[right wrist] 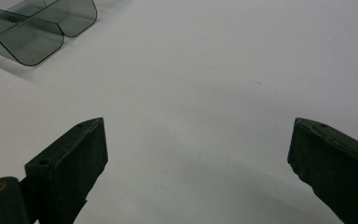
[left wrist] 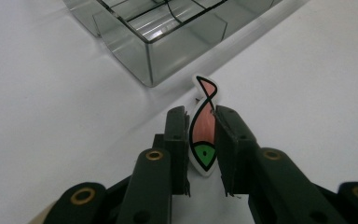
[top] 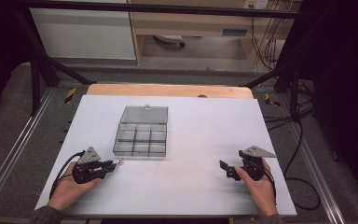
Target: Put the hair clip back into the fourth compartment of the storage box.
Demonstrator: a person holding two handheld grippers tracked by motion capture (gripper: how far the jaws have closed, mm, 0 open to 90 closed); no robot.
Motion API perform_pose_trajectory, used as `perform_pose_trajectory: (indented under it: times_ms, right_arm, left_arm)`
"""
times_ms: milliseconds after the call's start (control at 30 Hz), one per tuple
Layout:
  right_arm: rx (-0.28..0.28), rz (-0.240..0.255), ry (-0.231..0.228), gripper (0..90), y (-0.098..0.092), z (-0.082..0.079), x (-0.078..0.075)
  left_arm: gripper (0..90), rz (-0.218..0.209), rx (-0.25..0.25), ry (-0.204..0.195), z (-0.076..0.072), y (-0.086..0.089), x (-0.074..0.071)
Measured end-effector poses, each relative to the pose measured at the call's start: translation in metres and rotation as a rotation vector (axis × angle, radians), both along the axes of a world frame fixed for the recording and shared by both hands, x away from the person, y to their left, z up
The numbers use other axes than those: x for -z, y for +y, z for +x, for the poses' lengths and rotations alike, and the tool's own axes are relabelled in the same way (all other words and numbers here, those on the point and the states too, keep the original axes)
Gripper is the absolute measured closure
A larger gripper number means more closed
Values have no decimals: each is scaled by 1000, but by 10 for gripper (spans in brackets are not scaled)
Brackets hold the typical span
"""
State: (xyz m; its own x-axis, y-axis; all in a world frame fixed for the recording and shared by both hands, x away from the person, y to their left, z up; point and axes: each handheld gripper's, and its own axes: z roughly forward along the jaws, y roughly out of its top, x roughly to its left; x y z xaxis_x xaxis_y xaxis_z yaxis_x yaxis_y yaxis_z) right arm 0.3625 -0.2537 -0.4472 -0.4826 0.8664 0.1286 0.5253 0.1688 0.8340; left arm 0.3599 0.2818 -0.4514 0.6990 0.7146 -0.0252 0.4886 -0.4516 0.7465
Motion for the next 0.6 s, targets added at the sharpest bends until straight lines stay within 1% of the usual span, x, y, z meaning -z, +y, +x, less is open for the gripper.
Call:
perform_pose_trajectory:
  times_ms: [100, 300, 367, 500, 600]
  right_arm:
    - [-1, -1, 0, 51, 0, 0, 0]
    - [-2, 1, 4, 51, 0, 0, 0]
    - [-4, 1, 6, 51, 0, 0, 0]
    - [-6, 0, 5, 51, 0, 0, 0]
    - [-5, 1, 6, 51, 0, 0, 0]
  left_arm:
    - [714, -4, -3, -3, 1, 0, 1]
    - [630, -29, -22, -20, 2, 1, -1]
    - [611, -22, -21, -22, 3, 0, 1]
    - [598, -4, -2, -9, 4, -4, 4]
    - [604, 21, 2, -27, 3, -5, 5]
